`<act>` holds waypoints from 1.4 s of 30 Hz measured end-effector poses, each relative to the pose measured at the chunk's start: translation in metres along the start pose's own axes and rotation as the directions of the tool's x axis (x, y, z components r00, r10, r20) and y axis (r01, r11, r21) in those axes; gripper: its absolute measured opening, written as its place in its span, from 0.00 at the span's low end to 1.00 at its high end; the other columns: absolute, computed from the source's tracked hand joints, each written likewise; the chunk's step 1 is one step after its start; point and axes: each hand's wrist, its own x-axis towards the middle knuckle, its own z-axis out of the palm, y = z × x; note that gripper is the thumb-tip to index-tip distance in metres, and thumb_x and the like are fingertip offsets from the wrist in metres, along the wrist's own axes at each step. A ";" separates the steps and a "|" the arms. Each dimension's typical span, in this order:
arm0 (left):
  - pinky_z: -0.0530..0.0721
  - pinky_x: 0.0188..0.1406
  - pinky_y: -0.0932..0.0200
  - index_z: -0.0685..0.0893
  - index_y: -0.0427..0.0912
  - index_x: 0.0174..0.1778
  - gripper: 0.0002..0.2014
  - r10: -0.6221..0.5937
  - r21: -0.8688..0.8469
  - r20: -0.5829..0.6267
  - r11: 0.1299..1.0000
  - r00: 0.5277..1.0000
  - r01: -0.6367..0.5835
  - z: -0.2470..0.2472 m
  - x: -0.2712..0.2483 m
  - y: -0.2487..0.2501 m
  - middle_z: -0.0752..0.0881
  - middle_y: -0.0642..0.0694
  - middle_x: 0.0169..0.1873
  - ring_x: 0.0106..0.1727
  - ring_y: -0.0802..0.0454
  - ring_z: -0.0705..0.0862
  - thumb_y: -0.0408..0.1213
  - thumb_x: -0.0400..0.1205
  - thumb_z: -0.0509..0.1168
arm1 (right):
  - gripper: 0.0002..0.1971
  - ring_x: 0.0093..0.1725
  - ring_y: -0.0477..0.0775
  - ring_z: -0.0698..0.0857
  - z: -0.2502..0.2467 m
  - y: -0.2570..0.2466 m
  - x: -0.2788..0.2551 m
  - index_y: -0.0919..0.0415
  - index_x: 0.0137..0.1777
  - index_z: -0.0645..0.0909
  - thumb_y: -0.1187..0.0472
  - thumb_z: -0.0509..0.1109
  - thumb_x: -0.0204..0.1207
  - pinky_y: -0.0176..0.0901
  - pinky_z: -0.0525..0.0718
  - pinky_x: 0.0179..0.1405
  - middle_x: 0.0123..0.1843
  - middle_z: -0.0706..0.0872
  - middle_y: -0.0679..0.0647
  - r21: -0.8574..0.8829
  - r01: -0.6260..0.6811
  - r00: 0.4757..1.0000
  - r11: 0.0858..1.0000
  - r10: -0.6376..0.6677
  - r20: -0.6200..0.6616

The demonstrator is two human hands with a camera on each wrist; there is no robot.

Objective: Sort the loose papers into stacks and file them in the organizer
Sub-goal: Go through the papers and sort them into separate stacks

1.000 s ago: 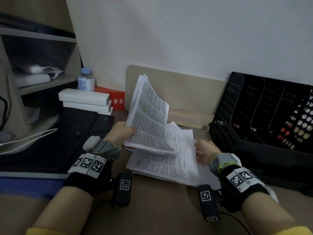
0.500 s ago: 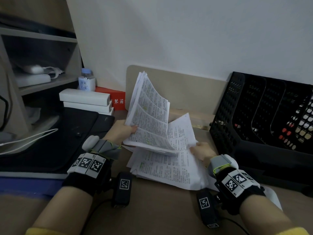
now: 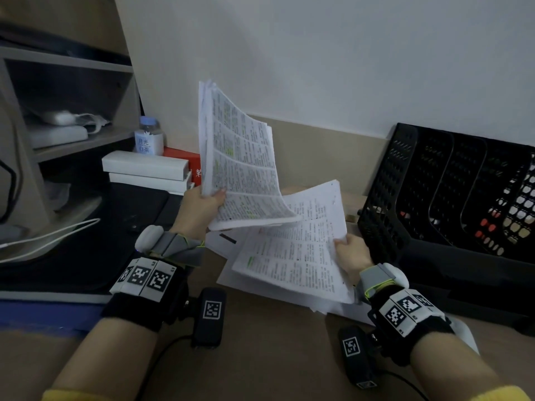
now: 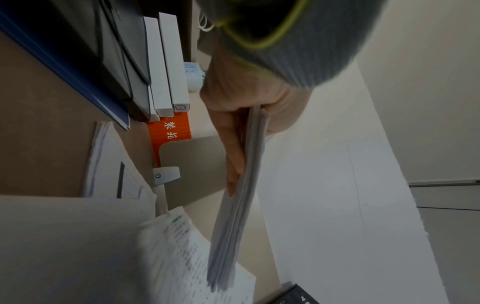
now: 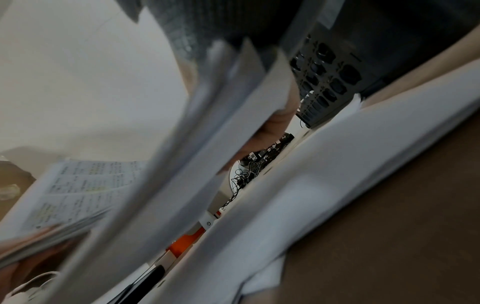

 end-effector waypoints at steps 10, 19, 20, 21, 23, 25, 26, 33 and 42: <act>0.83 0.64 0.41 0.81 0.35 0.66 0.16 0.046 -0.088 -0.057 0.995 0.997 -0.051 -0.003 0.003 0.010 0.87 0.38 0.58 0.59 0.40 0.86 0.32 0.82 0.67 | 0.19 0.65 0.69 0.80 0.003 0.000 0.003 0.71 0.68 0.78 0.62 0.54 0.86 0.50 0.78 0.58 0.66 0.81 0.69 0.031 -0.092 0.996 0.995 0.092 0.018; 0.83 0.64 0.39 0.84 0.41 0.55 0.07 0.056 -0.097 -0.038 0.993 0.998 -0.060 -0.005 0.003 0.010 0.87 0.40 0.50 0.57 0.40 0.86 0.32 0.83 0.67 | 0.15 0.36 0.61 0.81 0.007 -0.006 -0.002 0.70 0.47 0.80 0.62 0.55 0.83 0.50 0.77 0.35 0.41 0.82 0.67 0.199 -0.072 0.996 0.977 0.060 0.068; 0.83 0.64 0.40 0.83 0.40 0.59 0.09 0.061 -0.101 -0.038 0.993 0.997 -0.065 -0.005 0.002 0.009 0.87 0.40 0.51 0.58 0.40 0.86 0.32 0.83 0.67 | 0.12 0.33 0.60 0.79 0.008 -0.006 -0.003 0.69 0.43 0.79 0.64 0.56 0.82 0.49 0.76 0.33 0.38 0.81 0.65 0.224 -0.096 0.991 0.970 0.072 0.110; 0.83 0.64 0.41 0.82 0.40 0.61 0.11 0.066 -0.103 -0.036 0.992 0.997 -0.069 -0.005 0.002 0.008 0.87 0.41 0.51 0.57 0.41 0.86 0.32 0.83 0.67 | 0.11 0.32 0.59 0.78 0.009 -0.006 -0.004 0.67 0.42 0.78 0.65 0.56 0.81 0.49 0.76 0.33 0.37 0.80 0.65 0.227 -0.122 0.984 0.966 0.088 0.152; 0.84 0.61 0.43 0.82 0.39 0.61 0.11 0.071 -0.107 -0.026 0.992 0.997 -0.073 -0.003 0.002 0.008 0.87 0.43 0.48 0.54 0.42 0.86 0.32 0.83 0.66 | 0.13 0.29 0.59 0.78 0.010 -0.004 -0.006 0.66 0.40 0.78 0.60 0.57 0.82 0.49 0.77 0.33 0.35 0.80 0.64 0.235 -0.162 0.973 0.958 0.115 0.202; 0.86 0.54 0.49 0.81 0.36 0.65 0.13 0.066 -0.118 -0.019 0.991 0.998 -0.068 -0.003 0.002 0.007 0.86 0.43 0.49 0.52 0.44 0.86 0.31 0.84 0.65 | 0.19 0.24 0.58 0.77 0.011 -0.003 -0.007 0.68 0.39 0.78 0.56 0.56 0.84 0.43 0.77 0.27 0.32 0.80 0.63 0.256 -0.209 0.963 0.944 0.152 0.224; 0.86 0.51 0.51 0.80 0.35 0.66 0.15 0.064 -0.126 -0.013 0.990 0.998 -0.065 -0.003 0.002 0.007 0.86 0.43 0.50 0.51 0.46 0.86 0.31 0.84 0.65 | 0.18 0.22 0.57 0.77 0.010 -0.004 -0.007 0.69 0.39 0.77 0.57 0.56 0.85 0.40 0.76 0.24 0.31 0.80 0.63 0.262 -0.228 0.957 0.938 0.166 0.239; 0.86 0.46 0.54 0.80 0.36 0.65 0.13 0.059 -0.138 -0.005 0.989 0.998 -0.060 0.000 0.003 0.004 0.87 0.43 0.49 0.49 0.47 0.86 0.31 0.84 0.65 | 0.07 0.22 0.56 0.76 0.011 -0.004 -0.010 0.70 0.39 0.75 0.73 0.60 0.78 0.39 0.74 0.21 0.26 0.80 0.62 0.126 -0.250 0.928 0.960 0.200 0.315; 0.88 0.36 0.61 0.76 0.34 0.71 0.20 0.069 -0.075 -0.021 0.995 0.997 -0.070 0.001 0.008 -0.001 0.87 0.46 0.47 0.45 0.53 0.87 0.33 0.84 0.66 | 0.11 0.43 0.64 0.87 0.015 -0.003 -0.003 0.67 0.42 0.83 0.57 0.68 0.78 0.53 0.86 0.43 0.43 0.88 0.63 0.178 -0.192 0.968 0.965 0.156 0.195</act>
